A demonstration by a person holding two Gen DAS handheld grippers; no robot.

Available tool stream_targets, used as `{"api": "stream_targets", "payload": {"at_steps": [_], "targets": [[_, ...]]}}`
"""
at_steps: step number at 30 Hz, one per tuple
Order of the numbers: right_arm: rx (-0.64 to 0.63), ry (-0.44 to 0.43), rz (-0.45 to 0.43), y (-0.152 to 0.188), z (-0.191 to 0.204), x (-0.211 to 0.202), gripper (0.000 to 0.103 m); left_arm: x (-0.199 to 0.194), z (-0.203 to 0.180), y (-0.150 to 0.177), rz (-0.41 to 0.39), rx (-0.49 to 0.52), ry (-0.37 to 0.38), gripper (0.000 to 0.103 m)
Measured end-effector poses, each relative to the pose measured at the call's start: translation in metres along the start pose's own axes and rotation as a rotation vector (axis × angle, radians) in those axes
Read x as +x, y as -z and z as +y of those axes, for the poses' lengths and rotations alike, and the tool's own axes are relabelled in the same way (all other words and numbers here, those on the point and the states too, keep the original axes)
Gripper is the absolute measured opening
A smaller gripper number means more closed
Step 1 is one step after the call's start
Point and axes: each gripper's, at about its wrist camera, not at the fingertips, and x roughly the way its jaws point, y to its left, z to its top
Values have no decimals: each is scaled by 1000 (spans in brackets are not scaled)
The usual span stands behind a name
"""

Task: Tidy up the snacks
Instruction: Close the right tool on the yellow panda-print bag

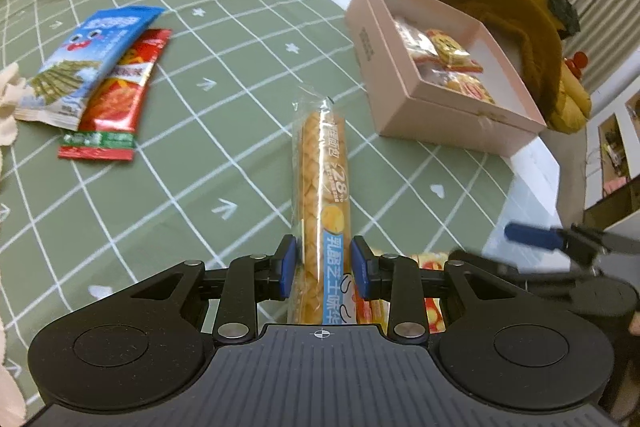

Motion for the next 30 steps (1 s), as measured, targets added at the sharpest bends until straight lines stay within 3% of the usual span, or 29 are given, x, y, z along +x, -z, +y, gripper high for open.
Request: {"api": "stream_targets", "payload": {"at_steps": [3, 9, 13, 17, 22, 30], "targets": [[-8, 61, -28, 0, -7, -5, 77, 2, -5, 3, 13, 3, 18, 34], [6, -132, 22, 5, 3, -19, 78, 4, -11, 2, 12, 11, -2, 34], [-53, -174, 62, 13, 32, -14, 78, 4, -15, 1, 18, 18, -11, 34], [-146, -117, 73, 25, 44, -8, 80, 3, -18, 1, 24, 25, -7, 33], [-133, -50, 76, 25, 17, -9, 80, 5, -26, 3, 33, 36, 17, 32], [-32, 236, 35, 16, -35, -6, 80, 8, -38, 7, 45, 55, 36, 32]]}}
